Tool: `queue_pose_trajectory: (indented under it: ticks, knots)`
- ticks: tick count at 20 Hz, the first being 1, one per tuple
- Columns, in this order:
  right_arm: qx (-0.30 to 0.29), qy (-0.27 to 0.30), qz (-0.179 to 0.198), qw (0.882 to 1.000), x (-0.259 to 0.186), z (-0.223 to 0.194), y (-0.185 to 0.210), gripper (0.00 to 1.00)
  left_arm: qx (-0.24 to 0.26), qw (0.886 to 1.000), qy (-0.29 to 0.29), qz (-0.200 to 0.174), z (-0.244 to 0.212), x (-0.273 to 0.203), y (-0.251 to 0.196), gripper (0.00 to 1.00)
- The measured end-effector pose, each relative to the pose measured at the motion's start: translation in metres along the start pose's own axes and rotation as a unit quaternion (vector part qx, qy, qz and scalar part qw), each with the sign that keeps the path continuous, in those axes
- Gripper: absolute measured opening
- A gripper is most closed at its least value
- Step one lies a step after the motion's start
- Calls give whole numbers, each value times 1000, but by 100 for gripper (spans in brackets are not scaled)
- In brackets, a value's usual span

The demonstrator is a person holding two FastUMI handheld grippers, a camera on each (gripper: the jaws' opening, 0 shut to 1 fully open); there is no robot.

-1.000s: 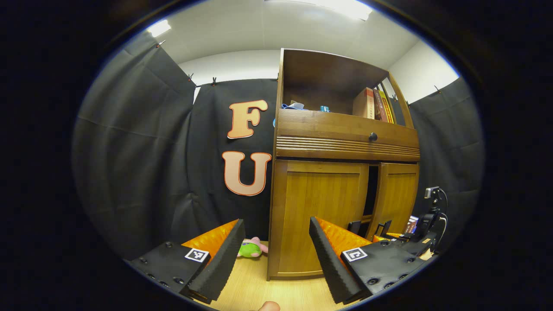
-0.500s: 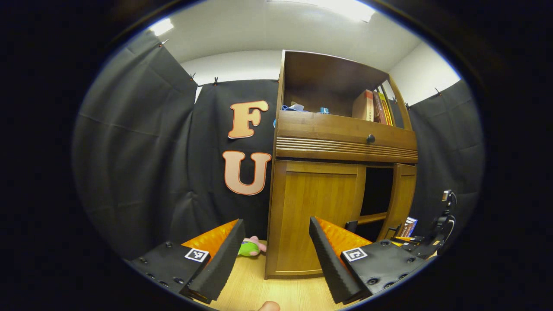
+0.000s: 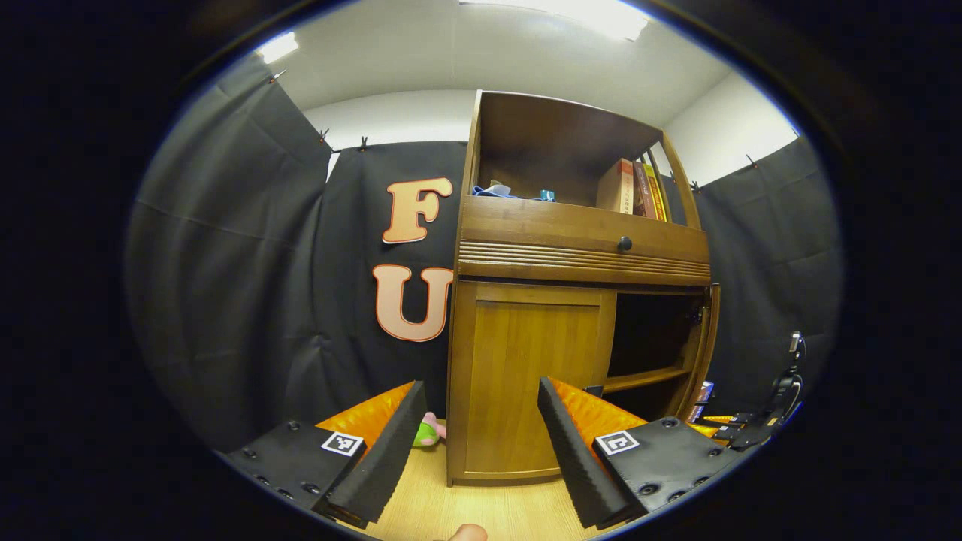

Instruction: Open the right door of the double-door shoe cabinet with the right hand, and open the left door with the left hand.

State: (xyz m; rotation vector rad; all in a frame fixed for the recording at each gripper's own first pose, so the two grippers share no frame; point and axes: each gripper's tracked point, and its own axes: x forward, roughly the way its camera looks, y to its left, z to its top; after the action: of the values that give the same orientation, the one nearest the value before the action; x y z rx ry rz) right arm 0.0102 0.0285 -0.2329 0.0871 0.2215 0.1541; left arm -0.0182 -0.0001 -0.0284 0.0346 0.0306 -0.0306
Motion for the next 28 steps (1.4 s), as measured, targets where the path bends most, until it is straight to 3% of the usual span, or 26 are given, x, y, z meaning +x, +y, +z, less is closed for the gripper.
queue_pose_trajectory:
  ticks: [3,4,5,6,7,8,10,11,12,16,17,18,19,28]
  knots:
    - [-1,3,-6,1000,-11,0,-8,29,0,1000,-5,-4,3,-4,-4,95]
    - [-2,5,-9,1000,-13,-1,-11,38,0,1000,-6,-6,5,-6,-6,94]
    - [-1,7,-11,1000,-14,-3,-14,29,1,1000,-7,-8,5,-8,-8,94]
    - [-1,9,-13,1000,-16,-6,-18,38,3,1000,-8,-10,7,-10,-10,94]
    - [1,11,-14,1000,-17,-8,-19,38,4,1000,-10,-12,8,-11,-13,95]
    - [4,12,-15,1000,-18,-8,-21,29,5,1000,-11,-15,9,-11,-14,98]
    - [2,11,-25,1000,-23,-6,-25,27,3,1000,-7,-26,8,-12,-19,96]
    - [-3,10,-30,999,-25,-6,-28,18,2,1000,-4,-30,7,-13,-23,95]
    - [-6,9,-34,999,-26,-5,-31,26,3,999,-4,-32,8,-15,-26,95]
    - [-3,9,-46,999,-35,-8,-42,22,4,999,-6,-37,11,-13,-35,95]
    - [-4,9,-51,999,-39,-7,-46,31,4,999,-6,-38,11,-16,-37,95]
    - [-5,9,-56,998,-41,-8,-51,30,5,999,-5,-39,12,-18,-40,95]
    - [-4,8,-62,998,-43,-9,-55,18,5,999,-5,-41,12,-19,-43,95]
    - [4,2,-116,993,-67,-7,-99,9,6,998,-10,-58,19,-20,-66,96]
